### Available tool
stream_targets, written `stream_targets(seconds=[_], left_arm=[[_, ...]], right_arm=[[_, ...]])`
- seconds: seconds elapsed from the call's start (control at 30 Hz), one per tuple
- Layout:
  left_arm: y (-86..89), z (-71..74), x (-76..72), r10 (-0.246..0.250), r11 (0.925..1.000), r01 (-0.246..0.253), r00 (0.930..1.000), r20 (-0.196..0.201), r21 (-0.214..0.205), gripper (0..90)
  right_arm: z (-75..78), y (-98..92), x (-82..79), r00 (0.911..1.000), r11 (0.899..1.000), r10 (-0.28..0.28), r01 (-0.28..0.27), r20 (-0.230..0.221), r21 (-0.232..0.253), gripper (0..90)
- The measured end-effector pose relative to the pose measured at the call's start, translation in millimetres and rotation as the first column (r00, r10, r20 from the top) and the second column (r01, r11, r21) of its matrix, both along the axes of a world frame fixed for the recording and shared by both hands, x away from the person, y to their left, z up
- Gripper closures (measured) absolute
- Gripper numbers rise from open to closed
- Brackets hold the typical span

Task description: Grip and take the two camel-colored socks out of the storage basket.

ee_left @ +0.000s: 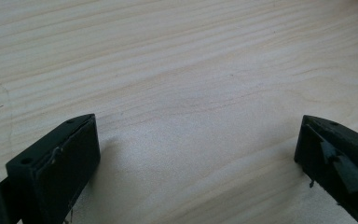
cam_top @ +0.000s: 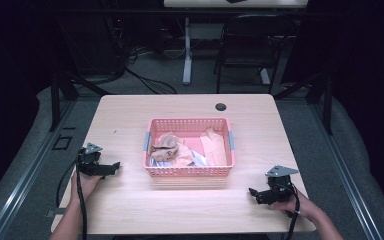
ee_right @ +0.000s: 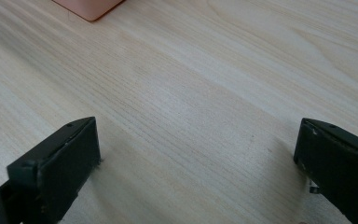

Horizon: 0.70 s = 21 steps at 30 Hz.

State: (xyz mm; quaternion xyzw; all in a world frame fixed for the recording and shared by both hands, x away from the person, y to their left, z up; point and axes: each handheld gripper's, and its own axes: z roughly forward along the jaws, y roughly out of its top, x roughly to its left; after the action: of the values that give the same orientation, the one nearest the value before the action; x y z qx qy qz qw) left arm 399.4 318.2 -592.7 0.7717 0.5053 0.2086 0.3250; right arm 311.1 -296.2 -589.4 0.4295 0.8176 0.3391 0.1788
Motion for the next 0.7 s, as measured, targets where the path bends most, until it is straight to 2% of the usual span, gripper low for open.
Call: stream_targets(seconds=[0.27, 0.43, 0.5, 0.53, 0.57, 0.67, 0.7], left_arm=[[0.0, 0.2, -0.7, -0.001, 1.0, 0.001, 1.0, 0.004, 0.002, 0.2], [0.2, 3.6, -0.7, 0.001, 0.9999, 0.0, 1.0, -0.009, 0.012, 0.1], [1.4, 15.7, -0.4, 0.009, 0.9997, -0.008, 0.9999, 0.014, -0.025, 0.0], [1.4, 15.7, -0.4, 0.009, 0.9997, -0.008, 0.9999, 0.014, -0.025, 0.1], [0.7, 19.1, -1.3, 0.008, 0.9998, -0.008, 0.9995, 0.03, -0.02, 0.1], [-4.5, 36.0, -3.2, -0.035, 0.9989, 0.036, 0.9983, 0.046, -0.028, 0.1], [-9.0, 46.9, -5.6, -0.052, 0.9979, 0.054, 0.9963, 0.069, -0.036, 0.1]], right_arm=[[-0.1, 0.5, 0.6, 1.0, 1.0, 0.005, -0.005, 0.001, -0.001, 0.0], [-0.1, 0.7, 0.3, 1.0, 1.0, 0.003, -0.003, 0.003, -0.002, 0.0], [0.0, 0.4, 0.3, 1.0, 1.0, 0.006, -0.006, 0.003, -0.004, 0.0], [0.0, 0.4, 0.3, 1.0, 1.0, 0.006, -0.006, 0.003, -0.004, 0.0], [0.0, 0.4, 0.3, 1.0, 1.0, 0.006, -0.006, 0.003, -0.004, 0.0], [0.0, 0.4, 0.3, 1.0, 1.0, 0.006, -0.006, 0.003, -0.004, 0.0], [0.0, 0.4, 0.3, 1.0, 1.0, 0.006, -0.006, 0.003, -0.004, 0.0]])
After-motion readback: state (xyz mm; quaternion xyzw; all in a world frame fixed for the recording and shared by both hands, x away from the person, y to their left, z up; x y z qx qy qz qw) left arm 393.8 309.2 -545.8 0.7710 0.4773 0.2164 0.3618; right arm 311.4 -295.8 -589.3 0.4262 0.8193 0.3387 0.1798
